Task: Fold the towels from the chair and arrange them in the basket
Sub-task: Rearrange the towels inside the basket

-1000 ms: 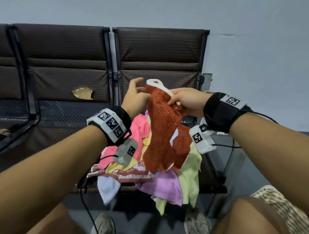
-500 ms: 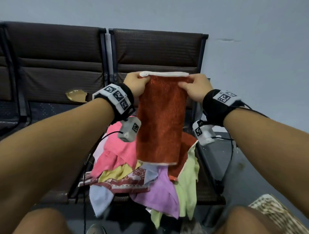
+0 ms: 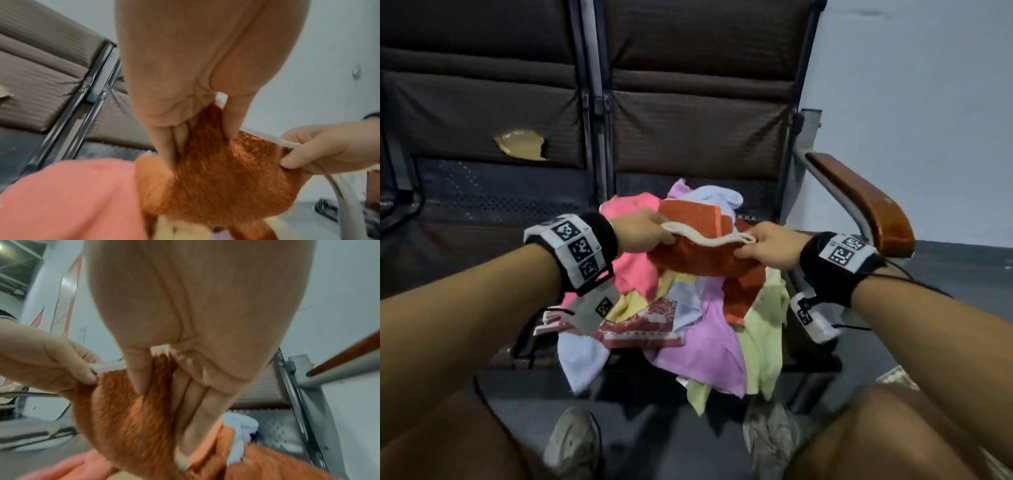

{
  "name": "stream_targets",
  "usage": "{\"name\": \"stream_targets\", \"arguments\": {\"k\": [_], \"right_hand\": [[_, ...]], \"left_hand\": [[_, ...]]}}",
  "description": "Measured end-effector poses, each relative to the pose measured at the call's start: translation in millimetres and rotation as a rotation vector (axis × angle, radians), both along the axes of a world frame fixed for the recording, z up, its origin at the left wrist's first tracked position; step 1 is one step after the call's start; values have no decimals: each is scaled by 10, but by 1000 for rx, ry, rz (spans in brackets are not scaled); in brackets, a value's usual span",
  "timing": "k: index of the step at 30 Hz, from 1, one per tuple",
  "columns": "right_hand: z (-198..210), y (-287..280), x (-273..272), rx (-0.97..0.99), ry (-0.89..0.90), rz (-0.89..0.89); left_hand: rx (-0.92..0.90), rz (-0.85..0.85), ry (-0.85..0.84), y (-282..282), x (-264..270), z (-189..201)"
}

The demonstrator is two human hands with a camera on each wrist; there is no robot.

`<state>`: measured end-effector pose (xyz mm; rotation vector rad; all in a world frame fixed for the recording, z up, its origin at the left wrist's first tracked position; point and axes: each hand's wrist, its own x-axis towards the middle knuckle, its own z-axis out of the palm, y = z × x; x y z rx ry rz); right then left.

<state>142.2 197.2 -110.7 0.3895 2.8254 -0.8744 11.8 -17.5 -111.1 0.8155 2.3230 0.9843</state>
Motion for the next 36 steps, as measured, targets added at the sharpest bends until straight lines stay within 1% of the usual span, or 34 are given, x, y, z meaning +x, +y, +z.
{"name": "stream_targets", "arguments": {"k": [1, 2, 4, 5, 6, 8, 10, 13, 15, 19, 21, 23, 26, 27, 29, 30, 31, 32, 34, 36], "right_hand": [[-153, -30, 56, -60, -112, 10], [-285, -55, 112, -161, -204, -10], [-498, -97, 215, -402, -356, -78], [-566, -110, 250, -461, -416, -92], [-608, -112, 270, -476, -459, -93], [-654, -88, 252, -483, -474, -102], [-667, -29, 155, -499, -386, -139], [-684, 82, -41, -473, -164, -194], [-728, 148, -176, -449, -58, -265], [-920, 248, -386, -242, 167, -390], [-995, 252, -484, -186, 253, -412], [-1007, 205, -507, -119, 282, -365], [-1013, 141, -436, 129, 315, -217], [-997, 84, -388, 169, 316, -151], [-981, -38, -289, 169, 292, 1], [-980, -85, -245, 162, 251, 66], [-985, -120, -198, 167, 199, 120], [-999, -139, -154, 183, 147, 163], [-1073, -127, -70, 224, 82, 210], [-1161, -117, 0, 255, 33, 238]], "left_hand": [[-94, -42, -53, -79, 46, -170], [-151, -80, -139, -147, 86, -299], [-209, -131, -303, -235, 155, -481], [-227, -143, -347, -255, 171, -543], [-237, -146, -372, -254, 175, -581], [-218, -133, -392, -213, 156, -623], [-156, -120, -382, -131, 106, -621], [-70, -88, -358, 16, -21, -598], [-25, -8, -314, 123, -142, -632], [87, 252, -46, 305, -364, -861], [78, 306, 102, 345, -411, -968], [14, 312, 219, 375, -430, -1069], [-45, 320, 244, 416, -471, -1122], [-28, 351, 260, 392, -456, -1106], [94, 375, 354, 307, -375, -1056], [151, 329, 386, 260, -315, -1035], [174, 239, 374, 210, -245, -1015], [151, 122, 326, 158, -178, -1002], [14, -98, 238, 51, -74, -1038], [-106, -224, 248, -47, -8, -1109]]}}
